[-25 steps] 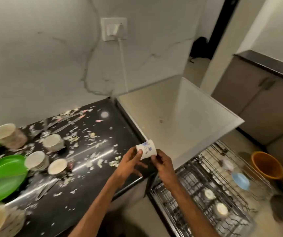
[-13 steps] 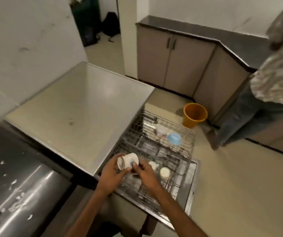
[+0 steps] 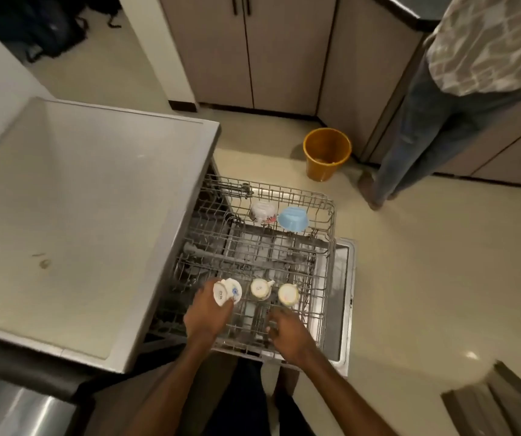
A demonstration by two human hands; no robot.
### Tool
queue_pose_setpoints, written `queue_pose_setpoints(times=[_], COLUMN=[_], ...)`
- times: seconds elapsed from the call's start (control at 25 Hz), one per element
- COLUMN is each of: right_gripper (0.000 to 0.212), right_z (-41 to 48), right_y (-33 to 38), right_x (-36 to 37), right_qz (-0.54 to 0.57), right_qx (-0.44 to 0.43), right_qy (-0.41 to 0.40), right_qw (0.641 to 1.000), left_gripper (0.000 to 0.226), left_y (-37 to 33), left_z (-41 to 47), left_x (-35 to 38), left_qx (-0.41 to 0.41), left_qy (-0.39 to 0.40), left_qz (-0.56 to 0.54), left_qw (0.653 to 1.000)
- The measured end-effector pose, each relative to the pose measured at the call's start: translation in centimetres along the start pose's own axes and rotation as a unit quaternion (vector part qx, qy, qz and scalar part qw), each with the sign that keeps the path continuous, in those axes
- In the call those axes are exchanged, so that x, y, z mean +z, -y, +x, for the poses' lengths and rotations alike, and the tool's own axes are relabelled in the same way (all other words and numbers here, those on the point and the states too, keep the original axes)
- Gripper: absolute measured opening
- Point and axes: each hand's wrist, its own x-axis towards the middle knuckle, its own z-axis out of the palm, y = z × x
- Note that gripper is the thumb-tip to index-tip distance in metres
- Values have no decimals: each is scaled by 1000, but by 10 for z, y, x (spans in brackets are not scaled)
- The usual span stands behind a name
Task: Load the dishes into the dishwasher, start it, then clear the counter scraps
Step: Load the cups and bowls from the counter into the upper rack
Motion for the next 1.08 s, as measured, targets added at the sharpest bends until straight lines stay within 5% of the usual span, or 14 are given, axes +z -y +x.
queue_pose_setpoints(times=[0.8,1.08], right_gripper=[52,84], right_z=[144,157], right_y=[-14,-29], right_x=[48,59], right_qz=[-179,-254], right_qx=[59,103], right_qy=[-15,43], right_qw=[982,961], left_gripper=[65,75], left_y=[37,35], left_z=[141,142], left_x=[118,121], left_qx=[42,68], left_qy=[107,127], left_qz=[157,222], left_qw=[981,964])
